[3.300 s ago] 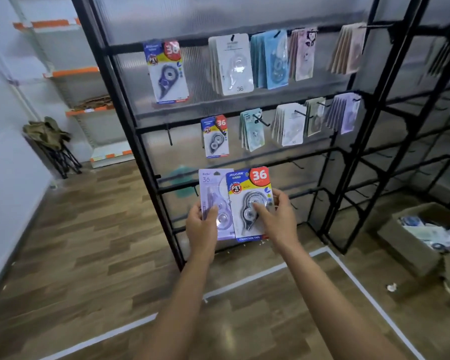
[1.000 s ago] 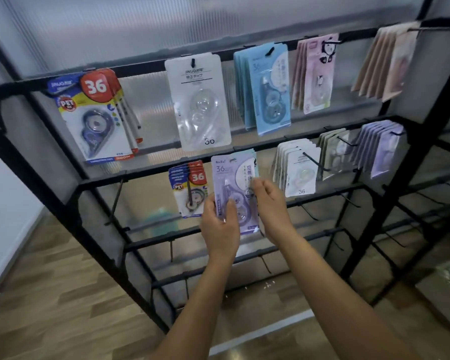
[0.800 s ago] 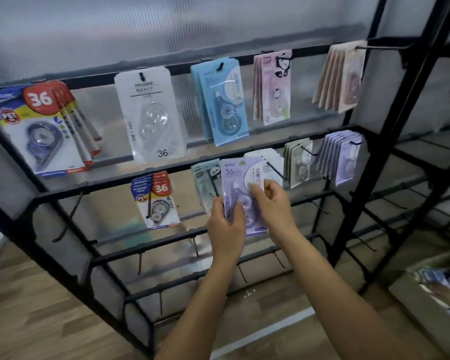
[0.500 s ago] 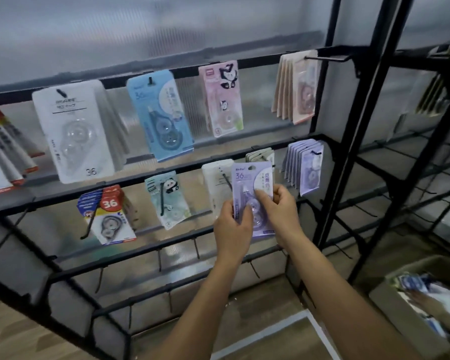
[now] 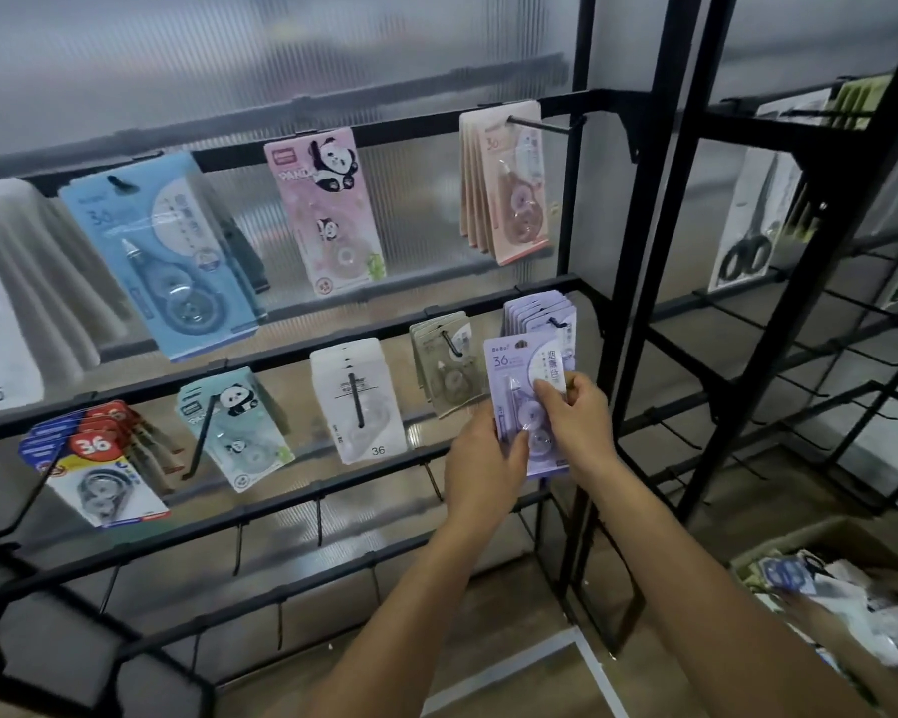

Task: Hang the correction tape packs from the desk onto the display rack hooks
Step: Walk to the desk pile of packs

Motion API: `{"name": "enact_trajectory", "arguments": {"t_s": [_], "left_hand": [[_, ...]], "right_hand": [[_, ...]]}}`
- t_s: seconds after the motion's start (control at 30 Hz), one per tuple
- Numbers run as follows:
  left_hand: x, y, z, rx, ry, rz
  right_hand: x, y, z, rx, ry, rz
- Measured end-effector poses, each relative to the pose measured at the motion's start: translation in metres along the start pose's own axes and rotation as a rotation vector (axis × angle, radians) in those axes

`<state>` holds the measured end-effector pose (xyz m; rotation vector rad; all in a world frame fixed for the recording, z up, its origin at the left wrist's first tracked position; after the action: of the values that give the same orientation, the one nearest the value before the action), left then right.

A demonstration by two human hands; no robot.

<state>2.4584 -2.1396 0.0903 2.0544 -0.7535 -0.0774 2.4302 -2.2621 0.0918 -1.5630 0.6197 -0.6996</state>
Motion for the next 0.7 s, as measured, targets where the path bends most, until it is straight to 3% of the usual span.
{"name": "enact_trajectory", "arguments": {"t_s": [0.37,0.7], "left_hand": [[0.044,-0.001,0.053,-0.123,-0.231,-0.094],[0.069,-0.004,0.082,-0.120,-0.173,-0.044]], "right_hand": [[0.077,0.011,-0.038,0.025,0.104,0.056],[0.128,0.025,-0.038,-0.013,0.145,0.095]]}}
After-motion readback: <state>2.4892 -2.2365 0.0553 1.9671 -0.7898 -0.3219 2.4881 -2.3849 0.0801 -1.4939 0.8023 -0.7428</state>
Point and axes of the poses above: each hand's wrist, its own x-axis towards the middle knuckle, its own z-axis out of the palm, y = z × x, the point moved 1 cm from there along x, towards the middle knuckle, and after that the axes turned 4 degrees about -y, right-handed, at the moved point
